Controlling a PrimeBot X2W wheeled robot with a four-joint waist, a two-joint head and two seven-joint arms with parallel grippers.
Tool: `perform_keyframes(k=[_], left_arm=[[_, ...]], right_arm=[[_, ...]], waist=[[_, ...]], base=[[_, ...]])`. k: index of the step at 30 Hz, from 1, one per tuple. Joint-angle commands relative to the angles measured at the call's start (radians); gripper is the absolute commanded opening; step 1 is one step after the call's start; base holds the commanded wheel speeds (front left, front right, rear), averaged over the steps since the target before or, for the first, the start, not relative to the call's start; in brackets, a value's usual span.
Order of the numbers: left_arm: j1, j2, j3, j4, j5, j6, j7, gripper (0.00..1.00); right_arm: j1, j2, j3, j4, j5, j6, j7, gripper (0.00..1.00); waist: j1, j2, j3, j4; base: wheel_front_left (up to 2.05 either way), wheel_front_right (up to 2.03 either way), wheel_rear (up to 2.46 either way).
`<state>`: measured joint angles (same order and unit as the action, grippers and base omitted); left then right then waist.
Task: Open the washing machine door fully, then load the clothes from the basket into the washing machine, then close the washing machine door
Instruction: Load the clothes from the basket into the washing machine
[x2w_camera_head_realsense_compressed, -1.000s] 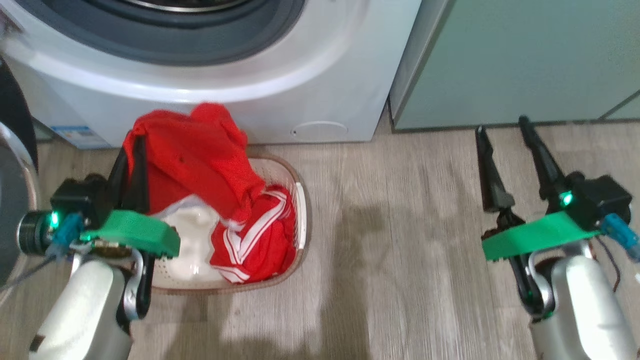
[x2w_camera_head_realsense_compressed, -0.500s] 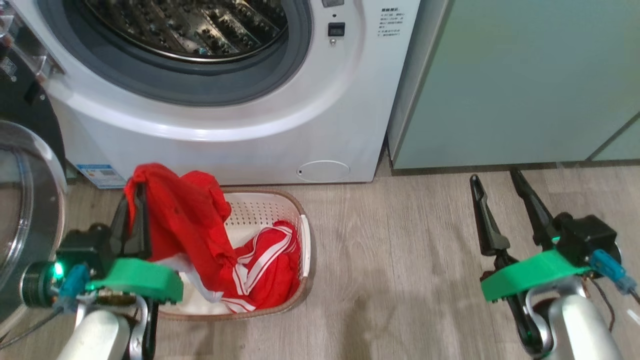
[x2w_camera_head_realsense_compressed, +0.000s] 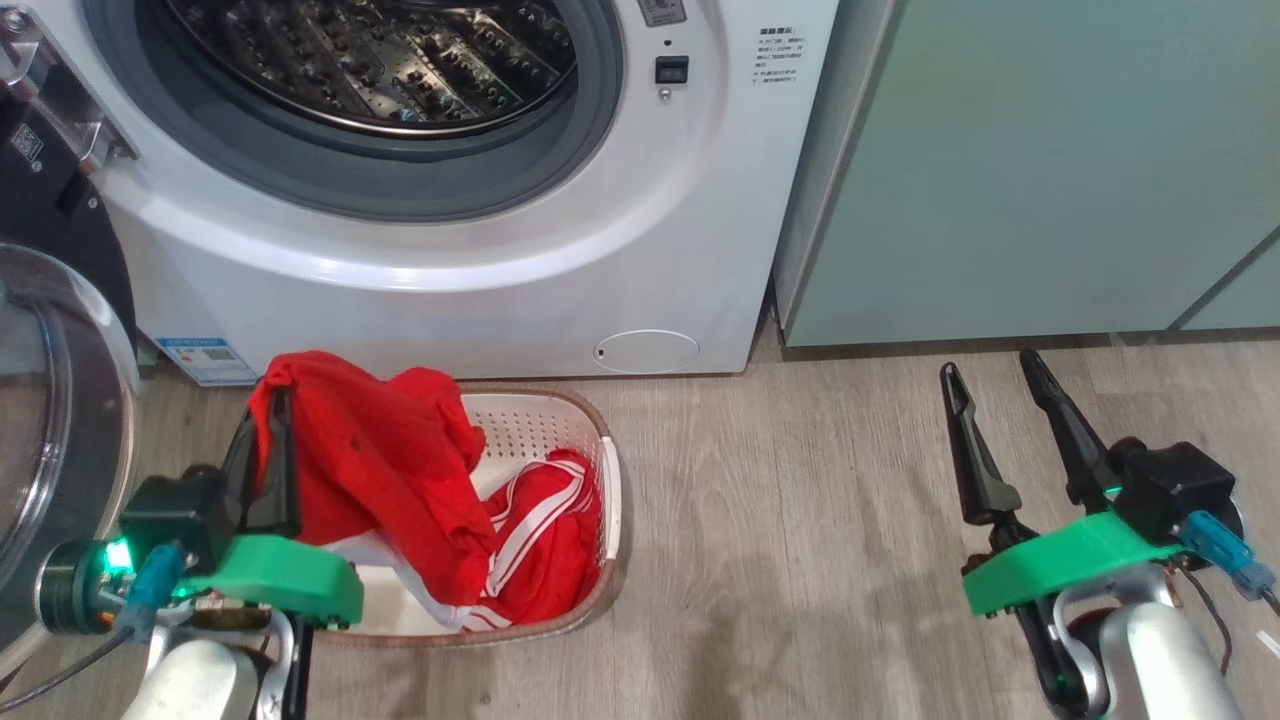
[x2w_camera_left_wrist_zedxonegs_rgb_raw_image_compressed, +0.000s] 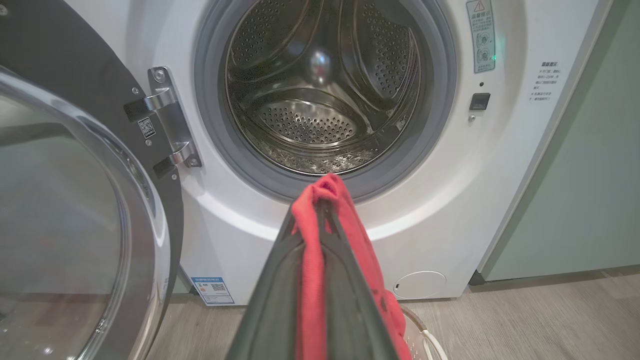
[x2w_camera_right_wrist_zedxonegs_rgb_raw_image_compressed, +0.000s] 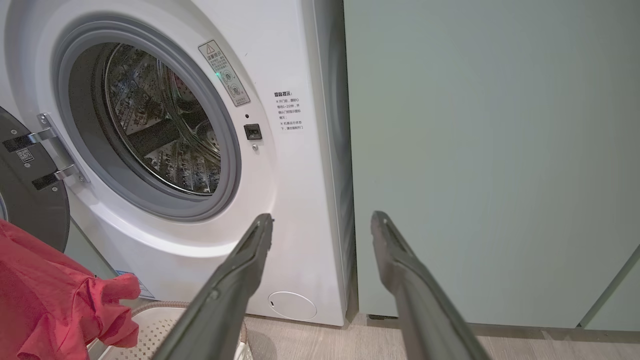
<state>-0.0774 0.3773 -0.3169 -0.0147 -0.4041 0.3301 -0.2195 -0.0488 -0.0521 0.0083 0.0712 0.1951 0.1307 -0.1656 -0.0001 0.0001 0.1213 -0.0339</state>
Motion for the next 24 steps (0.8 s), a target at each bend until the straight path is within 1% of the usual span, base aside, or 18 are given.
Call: perform_keyframes(k=[1,16,24], left_arm=[[-0.037,0.032,0.04,-0.035,0.008,0.011,0.002,0.0],[-0.069,0.025,0.039,-0.013,0.004,0.013,-0.006,0.0],[-0.174,0.01,0.044,0.016,-0.002,-0.006,-0.015,0.0]], right_arm=[[-0.013,0.002,0.021,-0.037,0.005,0.0,0.006,1.0],[-0.02,0.002,0.013,-0.045,0.004,0.0,0.01,1.0],[-0.048,0.002,0.019,-0.074,0.001,0.0,0.011,1.0]], waist=[[0.0001,-0.0001,-0.001,0.001],[0.0001,-0.0001,0.014,0.01],[0.0001,-0.0001,0.084,0.004]], base=[[0.0,0.0,0.0],[0.0,0.0,0.0],[0.0,0.0,0.0]])
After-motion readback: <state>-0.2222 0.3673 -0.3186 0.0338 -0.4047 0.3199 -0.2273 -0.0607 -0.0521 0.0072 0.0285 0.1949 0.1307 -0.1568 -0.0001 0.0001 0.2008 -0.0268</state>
